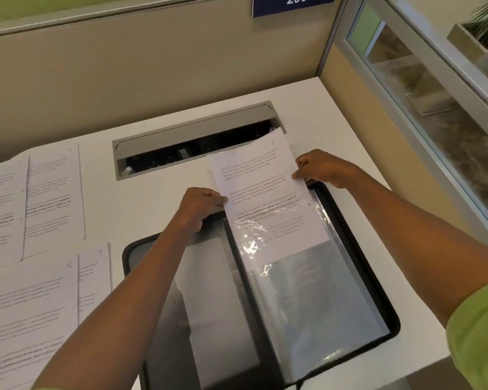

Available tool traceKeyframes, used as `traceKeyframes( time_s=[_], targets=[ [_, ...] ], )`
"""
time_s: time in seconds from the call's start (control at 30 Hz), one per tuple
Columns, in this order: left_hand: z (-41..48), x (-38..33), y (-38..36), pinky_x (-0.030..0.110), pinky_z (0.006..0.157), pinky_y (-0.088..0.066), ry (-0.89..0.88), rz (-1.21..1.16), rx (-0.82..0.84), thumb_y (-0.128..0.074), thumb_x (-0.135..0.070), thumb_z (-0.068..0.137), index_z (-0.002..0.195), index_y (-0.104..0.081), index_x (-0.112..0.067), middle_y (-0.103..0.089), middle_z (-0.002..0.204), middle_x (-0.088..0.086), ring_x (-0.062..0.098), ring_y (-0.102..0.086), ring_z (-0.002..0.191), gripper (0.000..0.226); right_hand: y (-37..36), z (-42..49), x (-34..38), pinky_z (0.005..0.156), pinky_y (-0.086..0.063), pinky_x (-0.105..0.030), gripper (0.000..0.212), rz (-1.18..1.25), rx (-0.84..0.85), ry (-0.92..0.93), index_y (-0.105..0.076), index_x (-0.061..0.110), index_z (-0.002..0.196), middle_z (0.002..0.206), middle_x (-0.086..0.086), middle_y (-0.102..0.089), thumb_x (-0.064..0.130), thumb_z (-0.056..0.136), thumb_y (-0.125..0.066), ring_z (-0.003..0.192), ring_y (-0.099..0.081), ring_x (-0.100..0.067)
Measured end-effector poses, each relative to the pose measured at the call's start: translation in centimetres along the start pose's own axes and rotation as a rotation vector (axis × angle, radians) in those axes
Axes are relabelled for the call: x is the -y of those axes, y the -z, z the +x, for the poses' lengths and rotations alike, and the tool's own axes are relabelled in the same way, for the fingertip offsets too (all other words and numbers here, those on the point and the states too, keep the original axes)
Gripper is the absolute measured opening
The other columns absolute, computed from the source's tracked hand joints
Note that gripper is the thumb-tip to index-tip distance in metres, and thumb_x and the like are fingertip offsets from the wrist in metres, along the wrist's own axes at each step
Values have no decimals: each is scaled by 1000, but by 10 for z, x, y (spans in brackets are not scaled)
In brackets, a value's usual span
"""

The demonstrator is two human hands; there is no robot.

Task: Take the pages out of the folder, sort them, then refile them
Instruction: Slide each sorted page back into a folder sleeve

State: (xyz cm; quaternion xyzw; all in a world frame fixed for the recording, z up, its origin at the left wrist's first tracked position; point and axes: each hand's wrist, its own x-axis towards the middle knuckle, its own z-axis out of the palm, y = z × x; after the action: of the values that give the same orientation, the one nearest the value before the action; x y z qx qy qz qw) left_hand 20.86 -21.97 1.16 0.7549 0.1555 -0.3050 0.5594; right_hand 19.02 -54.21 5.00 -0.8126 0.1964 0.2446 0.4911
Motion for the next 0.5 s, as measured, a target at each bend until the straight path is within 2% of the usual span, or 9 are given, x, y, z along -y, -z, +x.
traceKeyframes(
  time_s=[0.03,0.13,0.2,0.27,0.37,0.43,0.5],
  targets=[
    [-4,1,1,17,58,-53,11,36,26,-83,-7,87,77,-72,-5,-78,99,2,19,-72,90,15,3,1,-1,82,-62,-29,28,-83,53,-25,-69,-7,114,112,-14,-74,6,90,-75,101,-72,-25],
    [-3,-2,4,26,73,-48,-4,100,48,-85,-13,86,75,-71,-9,-76,100,2,20,-67,95,19,6,2,1,93,-60,-37,31,-210,110,-34,-70,-7,113,113,-16,-74,6,85,-80,102,-71,-26],
    [3,-9,5,31,80,-45,-53,21,9,-85,-18,88,77,-69,-8,-75,102,3,21,-65,98,21,2,2,7,90,-61,-35,35,-93,75,28,-70,0,119,116,-9,-74,6,86,-80,105,-71,-23],
    [10,-18,6,36,85,-45,-94,-68,-62,-86,-21,87,80,-71,-10,-75,107,6,27,-65,103,20,-4,5,13,87,-62,-37,32,26,-28,73,-68,-3,117,117,-11,-73,6,88,-78,105,-72,-26],
    [16,-24,5,34,79,-46,-107,-119,-94,-85,-13,87,75,-69,-10,-74,109,9,28,-63,97,20,-10,13,15,91,-60,-51,34,5,-155,82,-63,-14,108,116,-25,-70,8,88,-78,106,-70,-39],
    [15,-24,5,30,72,-45,-106,-80,-71,-83,-9,88,73,-66,-8,-74,106,10,25,-62,91,22,-10,13,14,90,-61,-49,33,-9,-147,59,-64,-13,111,117,-25,-70,6,88,-78,103,-71,-39],
    [10,-21,5,26,67,-46,-103,-22,-19,-81,-6,89,73,-64,-5,-74,100,9,23,-63,88,24,-7,8,12,88,-62,-43,29,12,-90,27,-68,-6,115,116,-18,-72,2,88,-76,101,-72,-31]
  ],
)
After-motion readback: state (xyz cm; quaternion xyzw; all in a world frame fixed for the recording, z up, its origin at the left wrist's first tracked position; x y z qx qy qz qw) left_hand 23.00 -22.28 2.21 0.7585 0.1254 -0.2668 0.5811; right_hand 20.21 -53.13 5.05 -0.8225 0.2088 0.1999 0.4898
